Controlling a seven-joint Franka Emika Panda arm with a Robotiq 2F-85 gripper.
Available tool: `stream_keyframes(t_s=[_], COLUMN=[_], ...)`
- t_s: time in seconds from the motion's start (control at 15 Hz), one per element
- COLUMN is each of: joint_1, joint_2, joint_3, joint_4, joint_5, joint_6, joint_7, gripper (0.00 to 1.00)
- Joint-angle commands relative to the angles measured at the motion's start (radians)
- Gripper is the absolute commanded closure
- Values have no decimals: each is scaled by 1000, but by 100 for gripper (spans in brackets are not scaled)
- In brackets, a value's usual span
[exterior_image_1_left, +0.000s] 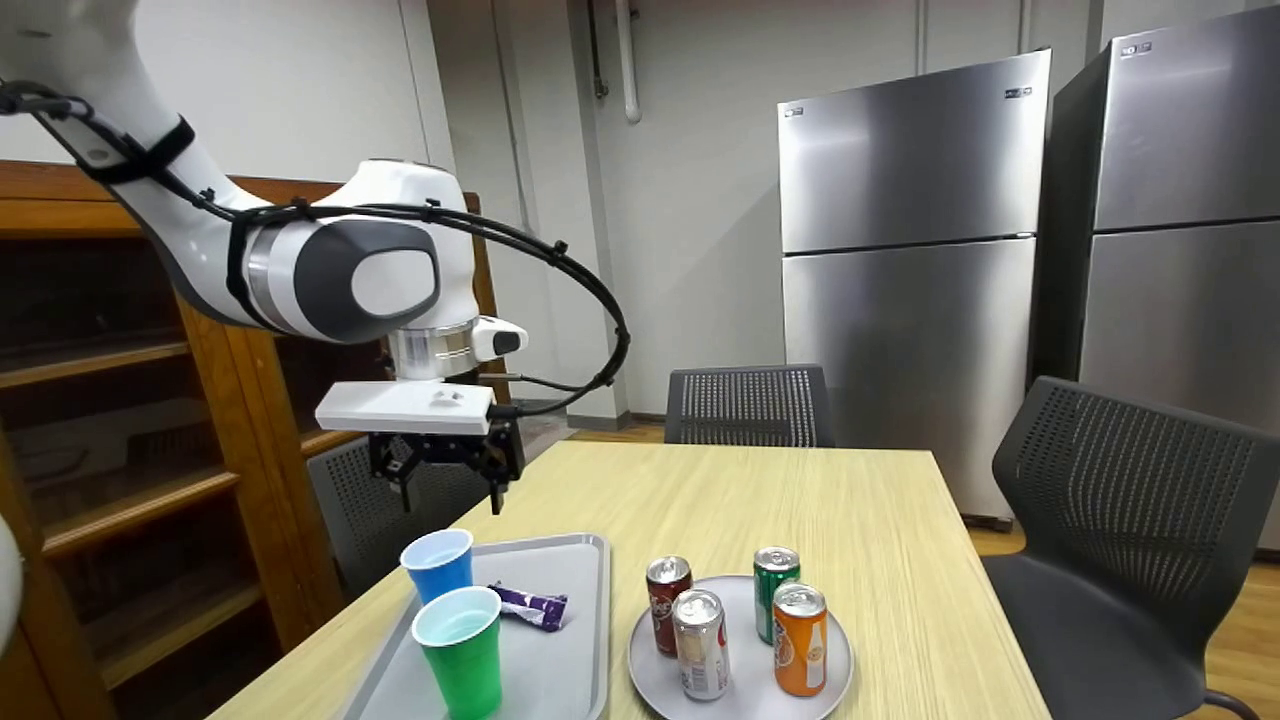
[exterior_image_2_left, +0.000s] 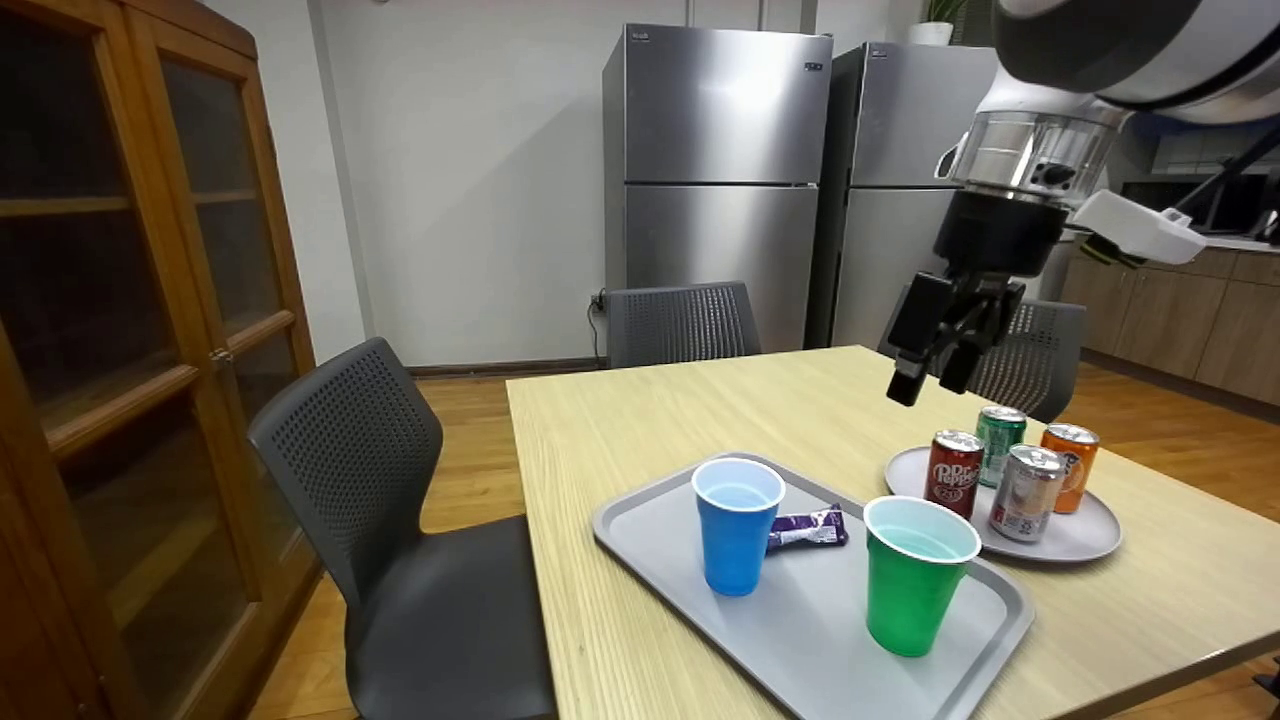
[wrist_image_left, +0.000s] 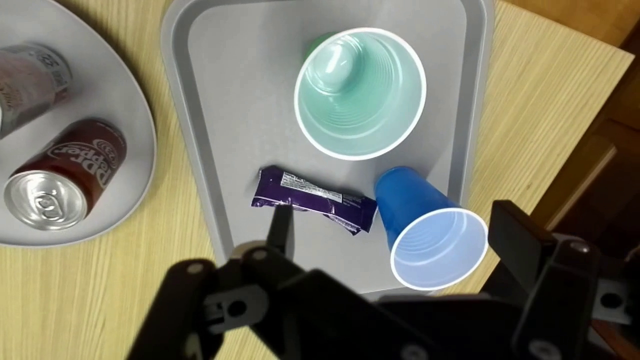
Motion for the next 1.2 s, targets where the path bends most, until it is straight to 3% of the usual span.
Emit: stream_keyframes(t_s=[0.0,0.8,1.13], joint_1=[-2,-75,-97], joint_2=[100,375,481], joint_3=[53,217,237], joint_4=[67,255,331], joint_5=[36,-6,-124], joint_6=[12,14,61], joint_7=[-43,-11,100], gripper=[0,0,0])
